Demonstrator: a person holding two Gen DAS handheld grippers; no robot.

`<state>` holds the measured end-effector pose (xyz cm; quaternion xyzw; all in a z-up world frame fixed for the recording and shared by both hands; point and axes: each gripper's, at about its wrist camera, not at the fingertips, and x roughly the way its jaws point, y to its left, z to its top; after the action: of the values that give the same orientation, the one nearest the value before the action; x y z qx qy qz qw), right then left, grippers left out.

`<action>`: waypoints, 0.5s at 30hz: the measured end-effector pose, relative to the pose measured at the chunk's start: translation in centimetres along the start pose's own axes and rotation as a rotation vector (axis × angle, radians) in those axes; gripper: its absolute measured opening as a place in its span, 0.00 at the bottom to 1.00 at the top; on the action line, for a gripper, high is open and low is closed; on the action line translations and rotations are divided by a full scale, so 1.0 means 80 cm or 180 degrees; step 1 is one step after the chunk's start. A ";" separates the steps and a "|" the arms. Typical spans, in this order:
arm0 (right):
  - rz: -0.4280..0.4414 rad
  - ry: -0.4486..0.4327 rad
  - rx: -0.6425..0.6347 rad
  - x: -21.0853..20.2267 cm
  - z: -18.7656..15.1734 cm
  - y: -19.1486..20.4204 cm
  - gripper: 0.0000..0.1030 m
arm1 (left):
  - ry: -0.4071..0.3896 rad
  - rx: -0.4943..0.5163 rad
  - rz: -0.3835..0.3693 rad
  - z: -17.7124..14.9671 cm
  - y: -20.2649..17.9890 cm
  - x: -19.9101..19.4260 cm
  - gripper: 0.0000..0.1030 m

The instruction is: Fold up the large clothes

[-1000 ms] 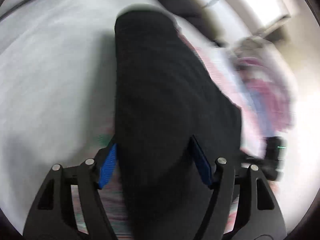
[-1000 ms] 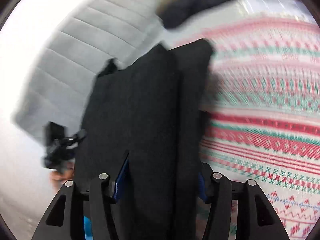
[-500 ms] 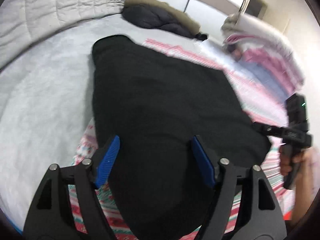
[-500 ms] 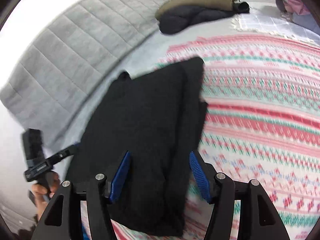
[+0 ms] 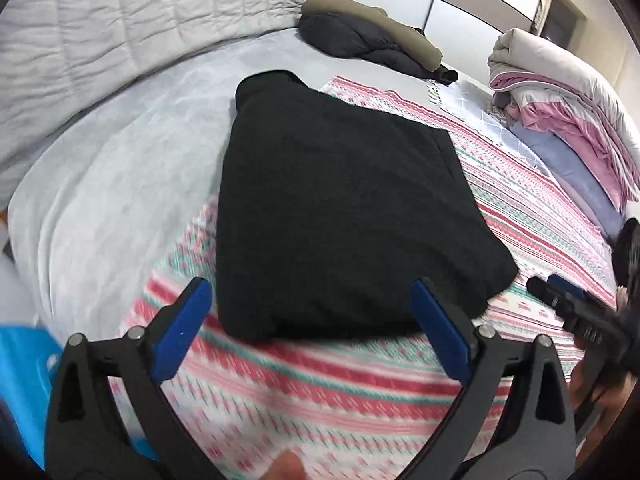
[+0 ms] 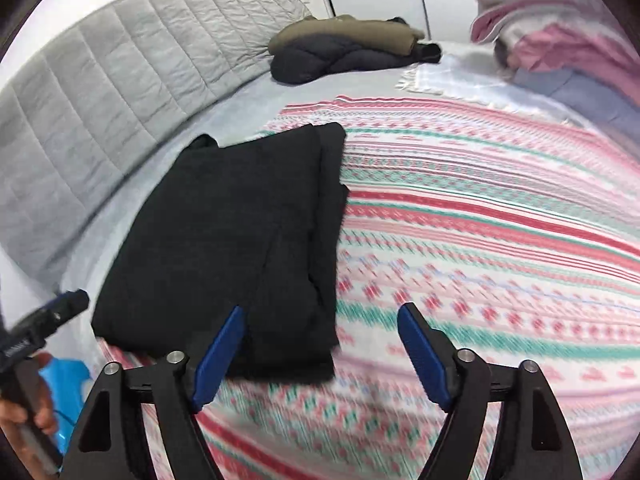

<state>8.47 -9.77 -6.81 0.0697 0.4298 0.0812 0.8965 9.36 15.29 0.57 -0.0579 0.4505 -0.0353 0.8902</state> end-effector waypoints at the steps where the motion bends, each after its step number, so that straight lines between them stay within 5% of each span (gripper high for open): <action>1: -0.0066 -0.0018 -0.0037 -0.009 -0.011 0.005 0.82 | 0.0001 -0.0005 0.0021 -0.007 -0.004 -0.003 0.99; 8: -0.0218 -0.0053 -0.0185 -0.046 -0.083 0.023 0.92 | -0.0107 0.0066 0.0467 -0.068 -0.028 -0.009 0.99; 15: -0.0257 0.0035 -0.0437 -0.040 -0.115 0.039 0.92 | 0.0057 0.0087 0.0488 -0.093 -0.041 0.013 0.99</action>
<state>-0.96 -6.90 -9.45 -0.0098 0.4307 0.0747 0.8993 3.97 11.36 -4.19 -0.0109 0.4610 0.0263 0.8869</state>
